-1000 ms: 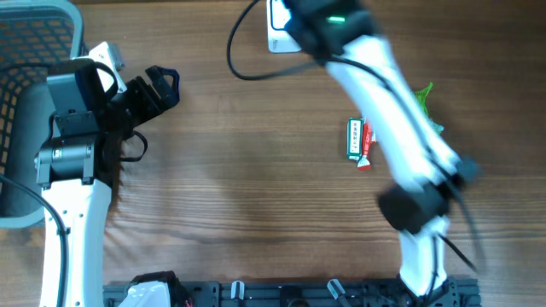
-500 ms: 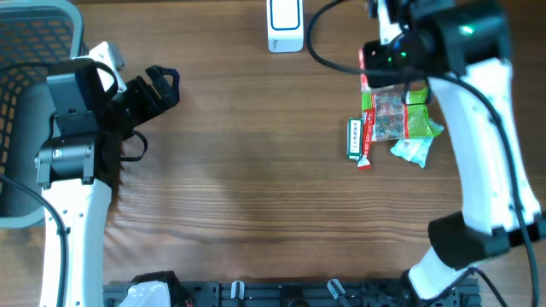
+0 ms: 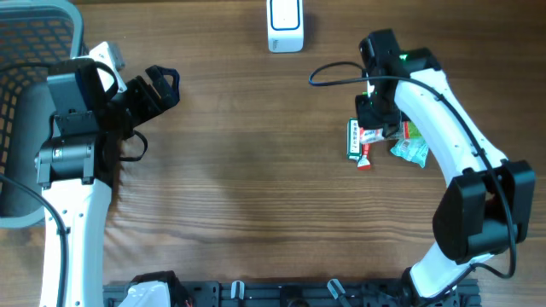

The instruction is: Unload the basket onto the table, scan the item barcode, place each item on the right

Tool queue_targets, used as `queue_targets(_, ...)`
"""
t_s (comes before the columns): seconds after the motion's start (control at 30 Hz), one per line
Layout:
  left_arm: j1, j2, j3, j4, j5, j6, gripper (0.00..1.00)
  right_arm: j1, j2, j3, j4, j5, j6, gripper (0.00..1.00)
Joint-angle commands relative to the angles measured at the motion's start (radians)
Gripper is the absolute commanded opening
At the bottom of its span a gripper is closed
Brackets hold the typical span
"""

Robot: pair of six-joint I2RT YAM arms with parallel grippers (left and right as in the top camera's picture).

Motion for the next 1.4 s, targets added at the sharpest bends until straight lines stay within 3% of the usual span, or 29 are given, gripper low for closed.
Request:
queue_targets(0.0, 0.005, 0.001, 0.001, 0.003, 0.012, 0.02, 1.0, -0.002, 0.003, -0.016, 0.014, 0.011, 0.016, 0.5)
queue_targets(0.03, 0.005, 0.001, 0.001, 0.003, 0.012, 0.02, 1.0, -0.002, 0.003, -0.014, 0.014, 0.011, 0.016, 0.76)
queue_targets(0.07, 0.005, 0.001, 0.001, 0.003, 0.012, 0.02, 1.0, -0.002, 0.002, -0.011, 0.014, 0.011, 0.015, 0.87)
queue_targets(0.17, 0.005, 0.001, 0.001, 0.003, 0.012, 0.02, 1.0, -0.002, 0.0, 0.01, 0.002, 0.009, 0.008, 1.0)
queue_targets(0.37, 0.005, 0.001, 0.001, 0.003, 0.012, 0.02, 1.0, -0.002, 0.0, 0.11, 0.007, -0.112, -0.063, 1.0)
queue_targets(1.03, 0.005, 0.001, 0.001, 0.003, 0.012, 0.02, 1.0, -0.002, 0.002, 0.122, 0.329, -0.113, -0.061, 1.0)
queue_targets(1.37, 0.005, 0.001, 0.001, 0.003, 0.012, 0.02, 1.0, -0.002, 0.004, 0.122, 0.342, -0.113, -0.062, 1.0)
